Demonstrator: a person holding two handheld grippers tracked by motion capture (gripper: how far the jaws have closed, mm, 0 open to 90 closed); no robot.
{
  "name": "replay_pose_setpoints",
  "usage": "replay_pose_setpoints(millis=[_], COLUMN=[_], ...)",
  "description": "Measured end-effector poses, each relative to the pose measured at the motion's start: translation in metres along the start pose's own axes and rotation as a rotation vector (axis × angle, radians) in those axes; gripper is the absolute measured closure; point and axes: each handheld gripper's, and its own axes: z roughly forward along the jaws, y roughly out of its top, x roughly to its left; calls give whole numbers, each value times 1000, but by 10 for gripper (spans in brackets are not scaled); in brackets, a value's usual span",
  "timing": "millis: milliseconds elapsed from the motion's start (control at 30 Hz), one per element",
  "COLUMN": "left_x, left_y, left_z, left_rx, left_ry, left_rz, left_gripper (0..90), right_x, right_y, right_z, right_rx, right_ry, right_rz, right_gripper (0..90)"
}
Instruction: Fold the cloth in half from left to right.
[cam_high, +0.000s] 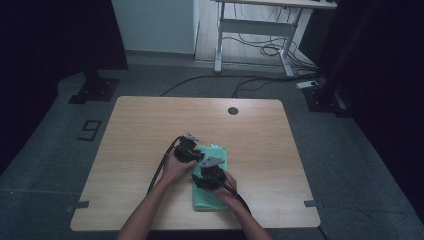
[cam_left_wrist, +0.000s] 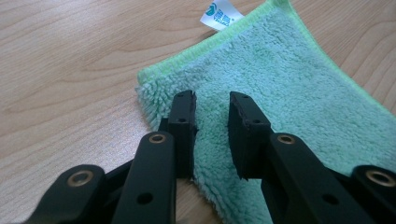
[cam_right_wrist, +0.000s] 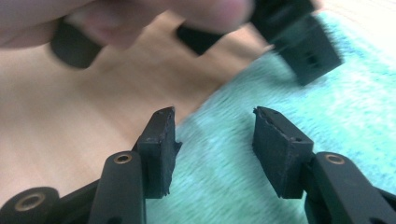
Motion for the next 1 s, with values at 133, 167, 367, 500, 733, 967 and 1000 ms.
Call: replay_pose_setpoints(millis=[133,167,367,500,733,967,1000], left_x=[0,0,1,2,1,1,0], left_y=[0,0,-1,-1,-2,-2,-2], left_z=[0,0,0,0,0,0,0], left_rx=[-2,-1,-8,-10,-13,-16,-15], left_ry=[-1,-2,-5,-9,-5,-6,-4], left_rz=[-9,-7,-12,-19,-23,-28,-28], left_gripper=[723,724,728,730,729,727,722], right_x=[10,13,22,30,42,45,45], right_y=[-7,-9,-22,-32,-40,-45,-45], right_z=[-8,-10,-23,-31,-40,-45,-45], right_rx=[2,3,-13,-32,-33,-32,-32], right_ry=[19,19,42,48,67,96,100], right_rz=[-20,-26,-32,-47,-72,-71,-69], right_gripper=[480,480,481,485,486,473,472])
